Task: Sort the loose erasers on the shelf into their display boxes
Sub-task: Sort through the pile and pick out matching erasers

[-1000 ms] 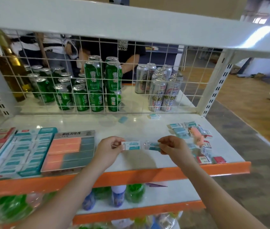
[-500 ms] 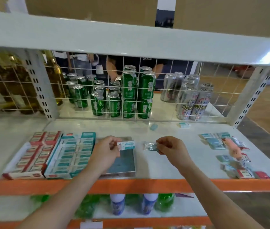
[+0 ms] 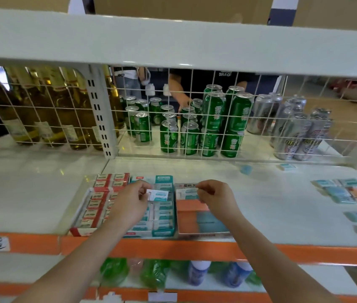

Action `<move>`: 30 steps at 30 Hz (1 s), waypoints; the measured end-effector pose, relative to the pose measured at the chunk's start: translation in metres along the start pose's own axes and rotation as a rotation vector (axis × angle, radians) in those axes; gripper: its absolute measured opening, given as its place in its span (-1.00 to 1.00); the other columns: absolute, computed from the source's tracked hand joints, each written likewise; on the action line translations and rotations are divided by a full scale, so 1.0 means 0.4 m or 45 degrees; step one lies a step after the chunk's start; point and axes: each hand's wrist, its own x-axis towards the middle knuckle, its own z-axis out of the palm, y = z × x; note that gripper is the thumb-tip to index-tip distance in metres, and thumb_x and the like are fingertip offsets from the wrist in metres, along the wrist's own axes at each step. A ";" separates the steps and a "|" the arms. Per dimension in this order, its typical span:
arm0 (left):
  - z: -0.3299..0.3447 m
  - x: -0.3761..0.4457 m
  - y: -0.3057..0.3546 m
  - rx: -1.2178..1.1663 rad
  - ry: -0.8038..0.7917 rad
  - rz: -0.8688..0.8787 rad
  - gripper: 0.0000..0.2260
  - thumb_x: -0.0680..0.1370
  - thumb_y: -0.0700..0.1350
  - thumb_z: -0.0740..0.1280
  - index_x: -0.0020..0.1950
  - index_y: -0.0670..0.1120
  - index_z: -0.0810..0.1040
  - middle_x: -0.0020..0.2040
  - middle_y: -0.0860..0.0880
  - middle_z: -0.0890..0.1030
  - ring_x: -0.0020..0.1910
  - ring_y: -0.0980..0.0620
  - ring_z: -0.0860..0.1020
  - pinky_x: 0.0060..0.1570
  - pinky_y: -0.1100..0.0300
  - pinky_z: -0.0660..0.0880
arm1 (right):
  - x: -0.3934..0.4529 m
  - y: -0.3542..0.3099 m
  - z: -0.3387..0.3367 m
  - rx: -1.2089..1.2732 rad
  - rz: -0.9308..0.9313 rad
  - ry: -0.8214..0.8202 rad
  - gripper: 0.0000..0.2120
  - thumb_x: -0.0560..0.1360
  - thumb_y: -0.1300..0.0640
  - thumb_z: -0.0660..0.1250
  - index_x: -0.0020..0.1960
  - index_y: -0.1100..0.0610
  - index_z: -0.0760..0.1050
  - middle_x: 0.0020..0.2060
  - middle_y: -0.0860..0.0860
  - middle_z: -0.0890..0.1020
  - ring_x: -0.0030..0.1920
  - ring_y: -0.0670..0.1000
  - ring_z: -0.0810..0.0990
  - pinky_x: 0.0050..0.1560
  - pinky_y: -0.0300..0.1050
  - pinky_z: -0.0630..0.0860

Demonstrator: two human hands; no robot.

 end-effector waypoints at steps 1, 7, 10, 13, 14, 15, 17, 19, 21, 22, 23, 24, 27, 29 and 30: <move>-0.009 0.003 -0.013 0.012 0.002 -0.004 -0.83 0.56 -0.24 0.24 0.09 -0.04 0.53 0.01 0.03 0.56 -0.05 0.10 0.49 -0.15 0.29 0.43 | 0.004 -0.007 0.019 -0.019 -0.007 -0.008 -0.86 0.49 0.30 0.27 0.00 0.23 0.58 -0.36 -0.08 0.54 -0.32 -0.08 0.51 -0.32 -0.32 0.40; -0.034 0.030 -0.074 0.034 0.036 -0.019 -0.83 0.54 -0.24 0.27 0.08 -0.07 0.55 0.05 -0.03 0.59 0.00 0.06 0.52 0.01 0.19 0.48 | 0.031 -0.042 0.107 -0.222 -0.058 -0.039 -0.85 0.52 0.24 0.23 0.02 0.13 0.54 -0.34 -0.18 0.47 -0.26 -0.05 0.49 -0.28 -0.22 0.43; -0.035 0.039 -0.086 0.082 0.042 0.016 -0.81 0.54 -0.22 0.27 0.14 -0.07 0.54 0.08 -0.03 0.58 -0.01 0.08 0.52 0.00 0.22 0.47 | 0.042 -0.049 0.131 -0.280 -0.038 -0.049 -0.87 0.53 0.20 0.23 0.04 0.10 0.51 -0.28 -0.15 0.50 -0.25 -0.12 0.47 -0.35 -0.36 0.41; -0.039 0.046 -0.092 0.205 0.008 0.069 -0.76 0.55 -0.15 0.26 0.22 -0.07 0.51 0.17 -0.03 0.54 0.10 0.05 0.52 0.10 0.17 0.48 | 0.045 -0.056 0.140 -0.418 -0.101 -0.070 -0.86 0.54 0.17 0.23 0.07 0.10 0.50 -0.12 -0.06 0.54 -0.18 -0.11 0.47 -0.43 -0.45 0.29; -0.041 0.048 -0.094 0.252 -0.010 0.104 -0.74 0.56 -0.13 0.26 0.24 -0.06 0.50 0.19 -0.02 0.52 0.13 0.05 0.50 0.12 0.17 0.47 | 0.046 -0.058 0.141 -0.464 -0.125 -0.077 -0.86 0.54 0.16 0.24 0.08 0.10 0.50 -0.07 -0.04 0.55 -0.15 -0.10 0.47 -0.38 -0.42 0.30; -0.043 0.050 -0.095 0.302 -0.035 0.143 -0.73 0.56 -0.11 0.26 0.26 -0.05 0.49 0.20 0.00 0.51 0.15 0.05 0.49 0.13 0.18 0.45 | 0.048 -0.059 0.142 -0.506 -0.142 -0.092 -0.85 0.53 0.15 0.25 0.08 0.10 0.51 -0.02 -0.02 0.54 -0.13 -0.10 0.46 -0.32 -0.37 0.32; -0.047 0.054 -0.099 0.376 -0.090 0.226 -0.72 0.57 -0.09 0.24 0.28 -0.03 0.47 0.23 0.02 0.48 0.19 0.06 0.45 0.16 0.20 0.42 | 0.052 -0.058 0.143 -0.571 -0.158 -0.135 -0.83 0.53 0.13 0.26 0.10 0.11 0.53 0.03 0.00 0.52 -0.11 -0.09 0.45 -0.25 -0.34 0.32; -0.051 0.060 -0.104 0.416 -0.152 0.299 -0.70 0.57 -0.07 0.23 0.31 -0.03 0.45 0.26 0.03 0.45 0.23 0.06 0.42 0.20 0.21 0.38 | 0.057 -0.061 0.144 -0.619 -0.186 -0.177 -0.81 0.52 0.12 0.27 0.11 0.11 0.55 0.06 0.01 0.51 -0.09 -0.08 0.46 -0.23 -0.36 0.32; -0.056 0.066 -0.108 0.462 -0.220 0.354 -0.68 0.57 -0.06 0.23 0.33 -0.02 0.44 0.28 0.04 0.44 0.25 0.06 0.40 0.22 0.22 0.35 | 0.065 -0.066 0.144 -0.691 -0.229 -0.223 -0.81 0.51 0.13 0.28 0.09 0.12 0.56 0.07 0.02 0.51 -0.02 -0.04 0.50 -0.12 -0.32 0.37; -0.058 0.070 -0.109 0.487 -0.257 0.376 -0.66 0.57 -0.04 0.23 0.35 -0.02 0.42 0.28 0.04 0.44 0.25 0.07 0.40 0.23 0.22 0.35 | 0.069 -0.069 0.144 -0.732 -0.252 -0.250 -0.82 0.51 0.13 0.29 0.08 0.13 0.57 0.07 0.02 0.51 0.02 -0.02 0.51 -0.07 -0.29 0.38; -0.059 0.075 -0.108 0.514 -0.298 0.395 -0.64 0.57 -0.03 0.23 0.37 -0.01 0.40 0.30 0.04 0.43 0.25 0.07 0.39 0.24 0.21 0.34 | 0.073 -0.071 0.143 -0.766 -0.273 -0.280 -0.82 0.50 0.12 0.29 0.08 0.13 0.56 0.08 0.02 0.51 0.06 0.00 0.50 -0.03 -0.27 0.38; -0.060 0.080 -0.106 0.536 -0.337 0.410 -0.62 0.56 -0.01 0.24 0.38 0.00 0.38 0.31 0.04 0.42 0.25 0.07 0.39 0.24 0.20 0.34 | 0.079 -0.072 0.143 -0.787 -0.294 -0.307 -0.82 0.50 0.12 0.30 0.07 0.12 0.56 0.08 0.02 0.51 0.08 0.00 0.49 0.00 -0.25 0.38; -0.060 0.095 -0.099 0.565 -0.420 0.445 -0.61 0.56 -0.01 0.26 0.39 -0.01 0.37 0.31 0.02 0.43 0.25 0.07 0.40 0.25 0.19 0.35 | 0.093 -0.073 0.146 -0.828 -0.344 -0.374 -0.87 0.48 0.12 0.32 0.00 0.12 0.56 0.04 0.01 0.50 0.04 -0.02 0.48 0.01 -0.24 0.37; -0.060 0.105 -0.099 0.571 -0.449 0.451 -0.63 0.55 -0.03 0.27 0.36 -0.01 0.41 0.25 0.01 0.45 0.20 0.06 0.43 0.19 0.19 0.38 | 0.098 -0.070 0.150 -0.831 -0.341 -0.399 -0.90 0.47 0.14 0.33 -0.04 0.12 0.55 0.03 0.00 0.50 -0.03 -0.06 0.44 -0.03 -0.27 0.36; -0.060 0.110 -0.100 0.574 -0.458 0.448 -0.64 0.55 -0.03 0.27 0.34 -0.01 0.43 0.22 0.01 0.47 0.16 0.07 0.44 0.15 0.19 0.40 | 0.100 -0.069 0.151 -0.819 -0.340 -0.399 -0.92 0.46 0.14 0.34 -0.05 0.12 0.54 0.02 -0.01 0.50 -0.06 -0.08 0.42 -0.05 -0.27 0.35</move>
